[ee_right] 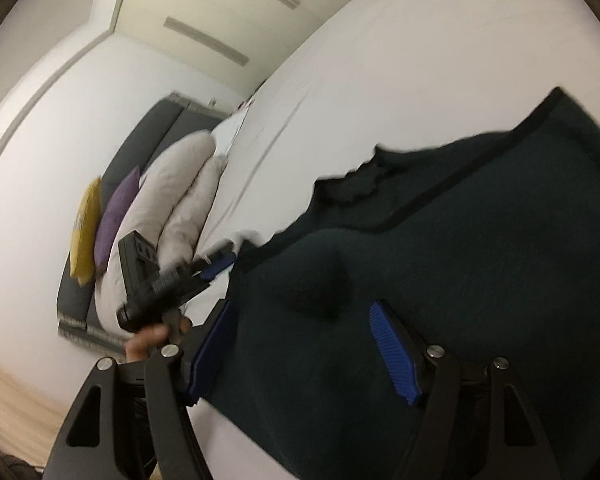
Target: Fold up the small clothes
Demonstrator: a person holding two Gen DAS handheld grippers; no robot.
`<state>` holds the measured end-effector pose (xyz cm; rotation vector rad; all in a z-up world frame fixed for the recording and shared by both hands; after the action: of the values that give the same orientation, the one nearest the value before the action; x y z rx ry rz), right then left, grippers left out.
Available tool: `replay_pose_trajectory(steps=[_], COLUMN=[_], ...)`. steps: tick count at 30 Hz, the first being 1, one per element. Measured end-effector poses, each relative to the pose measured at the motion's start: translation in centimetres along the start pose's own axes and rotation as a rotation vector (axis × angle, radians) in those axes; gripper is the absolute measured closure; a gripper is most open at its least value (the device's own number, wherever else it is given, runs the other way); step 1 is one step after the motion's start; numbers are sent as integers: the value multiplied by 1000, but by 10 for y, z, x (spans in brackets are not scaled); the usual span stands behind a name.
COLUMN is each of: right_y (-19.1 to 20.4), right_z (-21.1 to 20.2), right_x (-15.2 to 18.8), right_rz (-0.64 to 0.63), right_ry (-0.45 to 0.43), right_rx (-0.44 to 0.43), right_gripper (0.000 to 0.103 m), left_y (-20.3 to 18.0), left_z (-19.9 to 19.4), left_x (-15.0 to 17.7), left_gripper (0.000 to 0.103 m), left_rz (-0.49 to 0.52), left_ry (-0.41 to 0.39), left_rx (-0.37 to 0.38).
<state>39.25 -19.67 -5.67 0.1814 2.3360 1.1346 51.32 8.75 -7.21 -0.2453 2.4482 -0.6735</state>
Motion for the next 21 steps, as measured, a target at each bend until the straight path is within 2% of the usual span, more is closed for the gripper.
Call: replay_pose_trajectory(steps=[3, 8, 10, 13, 15, 17, 21], right_y=[-6, -15, -21, -29, -37, -45, -63], right_z=[-13, -39, -53, -70, -81, -91, -114], right_x=[-9, -20, -22, -21, -16, -10, 7], right_rz=[-9, -66, -78, -86, -91, -87, -67], right_ry=[-52, -162, -209, -226, -228, -228, -223], right_rx=[37, 149, 214, 246, 280, 318, 355], right_gripper=[29, 29, 29, 29, 29, 29, 29], left_y=[19, 30, 31, 23, 22, 20, 28], left_z=[-8, -25, -35, -44, -46, -41, -52], left_x=[-1, 47, 69, 96, 107, 118, 133], left_gripper=[53, 49, 49, 39, 38, 38, 38], left_rz=[-32, 99, 116, 115, 132, 145, 125], left_ry=[-27, 38, 62, 70, 86, 103, 93], left_rx=[-61, -177, -154, -132, -108, -135, -130])
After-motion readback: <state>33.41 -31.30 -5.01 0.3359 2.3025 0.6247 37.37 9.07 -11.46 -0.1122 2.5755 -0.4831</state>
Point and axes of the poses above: each gripper's, at about its wrist camera, not at the fingertips, and z roughly the way its jaws point, y to its left, x to its underside, the point moved 6 cm from there along z, roughly the way its jaws point, and after that the axes turned 1 degree about -y, right-handed, at the moved point
